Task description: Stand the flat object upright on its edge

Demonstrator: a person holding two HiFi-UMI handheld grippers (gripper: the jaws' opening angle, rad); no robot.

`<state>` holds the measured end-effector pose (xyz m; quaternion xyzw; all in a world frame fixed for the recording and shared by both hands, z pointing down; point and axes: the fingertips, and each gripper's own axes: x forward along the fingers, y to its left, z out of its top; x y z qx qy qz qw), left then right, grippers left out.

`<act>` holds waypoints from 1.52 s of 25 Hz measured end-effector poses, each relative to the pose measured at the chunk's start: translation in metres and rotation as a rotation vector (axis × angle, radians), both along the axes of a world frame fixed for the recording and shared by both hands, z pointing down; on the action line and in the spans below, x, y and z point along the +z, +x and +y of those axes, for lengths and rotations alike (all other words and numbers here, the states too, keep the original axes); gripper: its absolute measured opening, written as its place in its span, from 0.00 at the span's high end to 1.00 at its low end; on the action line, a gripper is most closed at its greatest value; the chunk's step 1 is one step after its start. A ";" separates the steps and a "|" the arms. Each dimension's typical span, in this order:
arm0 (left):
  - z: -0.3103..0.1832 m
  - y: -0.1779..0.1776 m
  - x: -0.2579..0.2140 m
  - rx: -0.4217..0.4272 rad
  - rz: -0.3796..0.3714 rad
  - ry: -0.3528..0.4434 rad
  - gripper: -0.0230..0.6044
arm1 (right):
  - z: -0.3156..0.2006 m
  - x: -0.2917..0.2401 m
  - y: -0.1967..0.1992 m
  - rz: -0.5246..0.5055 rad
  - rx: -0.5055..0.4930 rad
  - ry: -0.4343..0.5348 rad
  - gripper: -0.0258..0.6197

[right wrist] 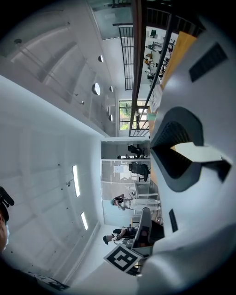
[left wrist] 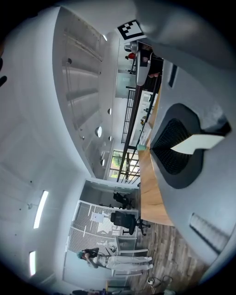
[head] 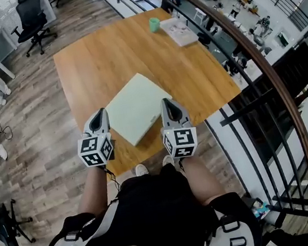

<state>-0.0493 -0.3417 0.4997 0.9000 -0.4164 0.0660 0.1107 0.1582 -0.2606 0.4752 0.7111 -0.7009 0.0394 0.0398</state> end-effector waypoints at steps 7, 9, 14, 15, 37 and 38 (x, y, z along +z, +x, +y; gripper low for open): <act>-0.027 0.003 0.008 0.041 -0.057 -0.024 0.96 | -0.010 0.006 0.022 -0.008 0.066 -0.015 0.95; -0.039 0.006 0.016 0.067 -0.066 -0.057 0.96 | -0.013 0.014 0.029 -0.055 0.091 -0.037 0.92; -0.066 0.011 0.036 0.148 -0.090 -0.151 0.74 | -0.013 0.055 0.047 -0.261 0.156 -0.157 0.80; -0.071 0.012 0.040 0.166 -0.115 -0.159 0.74 | -0.013 0.065 0.049 -0.295 0.168 -0.190 0.78; -0.129 0.082 0.172 0.565 -0.443 -0.477 0.64 | -0.011 0.239 0.017 -0.938 0.289 -0.646 0.73; -0.129 0.087 0.175 0.576 -0.440 -0.482 0.64 | -0.011 0.243 0.016 -0.981 0.295 -0.646 0.73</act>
